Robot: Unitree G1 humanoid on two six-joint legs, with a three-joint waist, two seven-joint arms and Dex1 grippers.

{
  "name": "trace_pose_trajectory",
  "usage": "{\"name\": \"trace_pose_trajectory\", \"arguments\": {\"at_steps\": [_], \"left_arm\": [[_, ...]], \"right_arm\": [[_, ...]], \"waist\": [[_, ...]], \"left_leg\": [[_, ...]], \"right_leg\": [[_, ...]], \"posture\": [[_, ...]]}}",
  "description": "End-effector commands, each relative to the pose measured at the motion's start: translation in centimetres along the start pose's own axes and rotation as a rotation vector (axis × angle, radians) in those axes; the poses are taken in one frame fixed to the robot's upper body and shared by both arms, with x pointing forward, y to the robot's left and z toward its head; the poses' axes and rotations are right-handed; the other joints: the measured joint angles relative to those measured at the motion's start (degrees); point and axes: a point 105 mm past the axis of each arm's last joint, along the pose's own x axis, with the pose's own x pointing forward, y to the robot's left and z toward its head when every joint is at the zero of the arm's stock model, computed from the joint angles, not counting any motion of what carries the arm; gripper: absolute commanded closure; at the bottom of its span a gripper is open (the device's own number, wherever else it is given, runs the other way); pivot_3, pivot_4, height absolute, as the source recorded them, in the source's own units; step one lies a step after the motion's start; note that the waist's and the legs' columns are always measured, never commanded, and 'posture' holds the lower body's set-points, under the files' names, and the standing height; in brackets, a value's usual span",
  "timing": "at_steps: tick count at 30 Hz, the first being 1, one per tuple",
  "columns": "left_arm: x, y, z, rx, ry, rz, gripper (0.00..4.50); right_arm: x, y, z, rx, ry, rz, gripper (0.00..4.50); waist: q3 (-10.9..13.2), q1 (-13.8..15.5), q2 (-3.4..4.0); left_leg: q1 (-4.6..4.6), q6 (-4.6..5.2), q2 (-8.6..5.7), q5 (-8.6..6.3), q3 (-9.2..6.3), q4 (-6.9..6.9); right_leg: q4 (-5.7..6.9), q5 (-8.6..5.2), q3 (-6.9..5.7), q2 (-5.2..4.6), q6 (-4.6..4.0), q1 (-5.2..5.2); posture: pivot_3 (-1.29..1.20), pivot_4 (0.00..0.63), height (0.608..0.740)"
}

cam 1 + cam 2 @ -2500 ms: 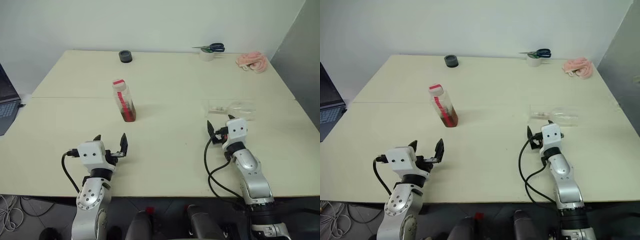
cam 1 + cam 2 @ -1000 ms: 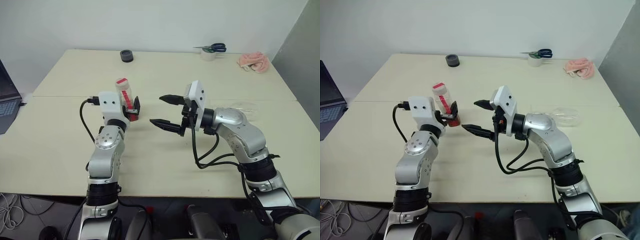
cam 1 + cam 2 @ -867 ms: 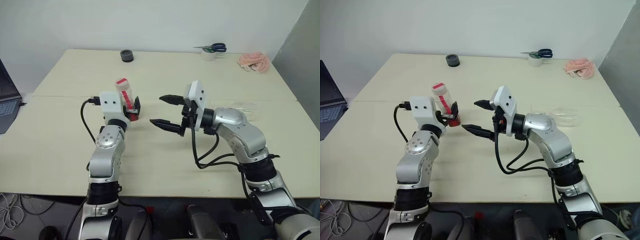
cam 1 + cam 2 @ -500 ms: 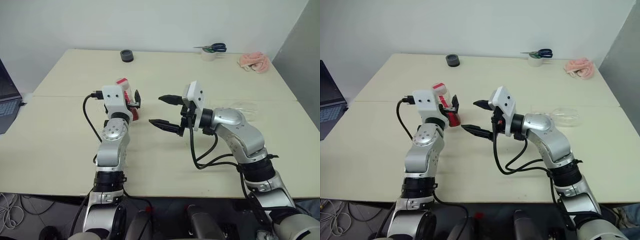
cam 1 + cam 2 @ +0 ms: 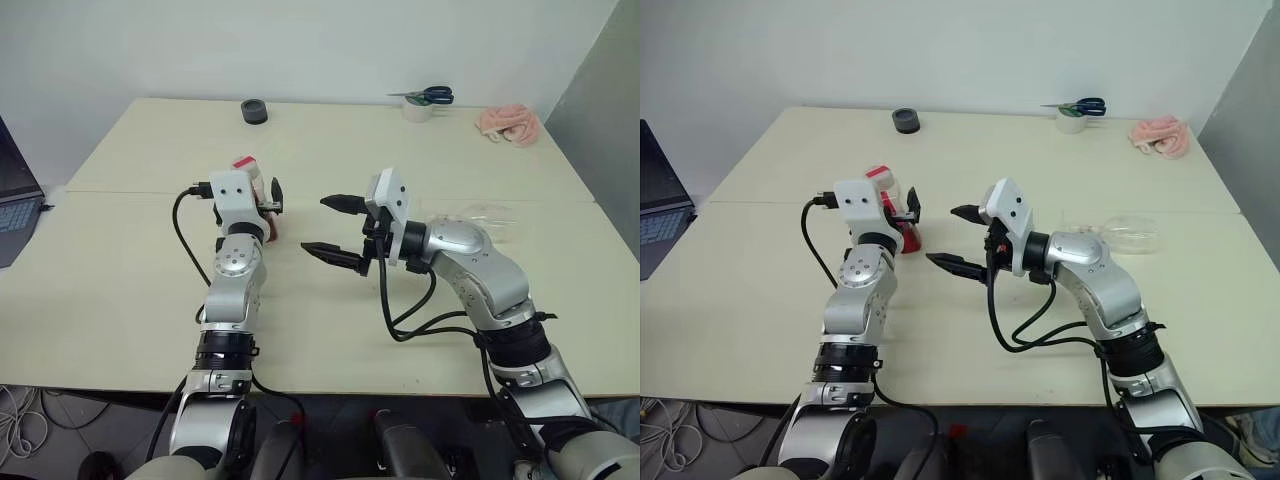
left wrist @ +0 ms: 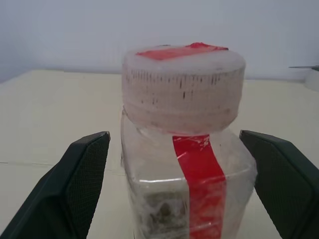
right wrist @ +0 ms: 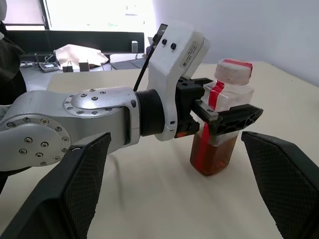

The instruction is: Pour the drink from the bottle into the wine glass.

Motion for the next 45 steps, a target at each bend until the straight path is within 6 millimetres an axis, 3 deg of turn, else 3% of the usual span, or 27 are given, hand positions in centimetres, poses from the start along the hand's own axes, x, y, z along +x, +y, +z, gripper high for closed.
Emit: {"name": "trace_pose_trajectory", "arguments": {"at_steps": [1,12,15,21,27,30,35,39,45], "left_arm": [[0.3,-0.7,2.0,0.0,-0.077,-0.001,0.03],[0.3,-1.2,1.9,-0.013,-0.072,0.004,0.03],[0.3,-1.1,1.9,-0.011,-0.073,0.008,0.62],[0.4,-0.7,1.8,-0.008,-0.075,0.021,2.37],[0.5,0.5,2.4,0.004,-0.099,0.009,2.37],[0.1,0.4,3.3,0.009,-0.116,-0.108,2.37],[-1.4,0.1,4.9,-0.011,-0.131,-0.358,2.37],[-4.2,-1.6,5.3,-0.015,-0.121,-0.631,2.37],[-6.3,-4.3,5.2,-0.037,-0.102,-0.783,2.37]], "right_arm": [[0.0,0.7,1.4,-0.057,-0.035,0.028,0.0],[-0.1,0.8,1.2,-0.051,-0.024,0.025,0.0],[-0.1,0.8,1.2,-0.052,-0.023,0.023,0.0],[-0.2,0.7,1.4,-0.06,-0.023,0.016,0.0],[-0.2,0.0,2.1,-0.104,-0.031,-0.025,0.0],[-0.1,-2.2,3.0,-0.077,-0.002,-0.13,0.0],[0.1,-3.2,6.6,0.039,-0.076,-0.142,0.0],[1.7,-3.8,7.2,0.071,-0.022,-0.196,0.0],[3.3,-3.2,6.3,0.138,0.01,-0.227,0.0]], "waist": [[0.0,0.0,0.0],[0.0,0.0,0.0],[0.0,0.0,0.0],[0.0,0.0,0.0],[0.0,0.0,0.0],[0.0,-0.3,0.01],[0.0,-0.2,0.02],[0.0,-0.3,0.04],[0.0,0.0,0.04]], "left_leg": [[0.0,0.0,0.0,0.0,0.0,0.0],[0.0,0.0,0.0,0.0,-0.01,0.0],[0.0,0.0,0.0,0.0,-0.01,0.0],[0.0,0.0,-0.01,0.0,-0.01,0.0],[0.0,0.0,0.0,0.0,-0.01,0.0],[-0.02,-0.01,0.01,0.0,0.0,-0.01],[-0.08,-0.02,0.04,0.01,-0.02,-0.08],[-0.09,-0.02,0.05,0.01,0.0,-0.16],[-0.17,-0.02,0.02,0.01,-0.02,-0.15]], "right_leg": [[0.0,0.0,0.0,0.0,0.0,0.0],[0.0,-0.01,-0.01,0.0,0.02,0.0],[0.0,-0.02,-0.01,0.0,0.04,0.0],[0.0,-0.05,-0.01,0.0,0.08,0.0],[0.0,-0.05,-0.01,0.0,0.08,0.0],[0.03,-0.05,0.0,0.01,0.08,-0.06],[0.07,0.06,-0.03,0.01,-0.11,-0.15],[0.04,0.08,-0.02,-0.01,-0.21,-0.2],[0.03,0.06,-0.06,-0.02,-0.2,-0.24]], "posture": [[0.0,0.15,0.74],[0.0,0.15,0.74],[0.0,0.15,0.74],[0.0,0.15,0.74],[0.0,0.15,0.74],[0.0,0.15,0.74],[0.0,0.15,0.74],[0.0,0.15,0.74],[0.0,0.15,0.74]]}}
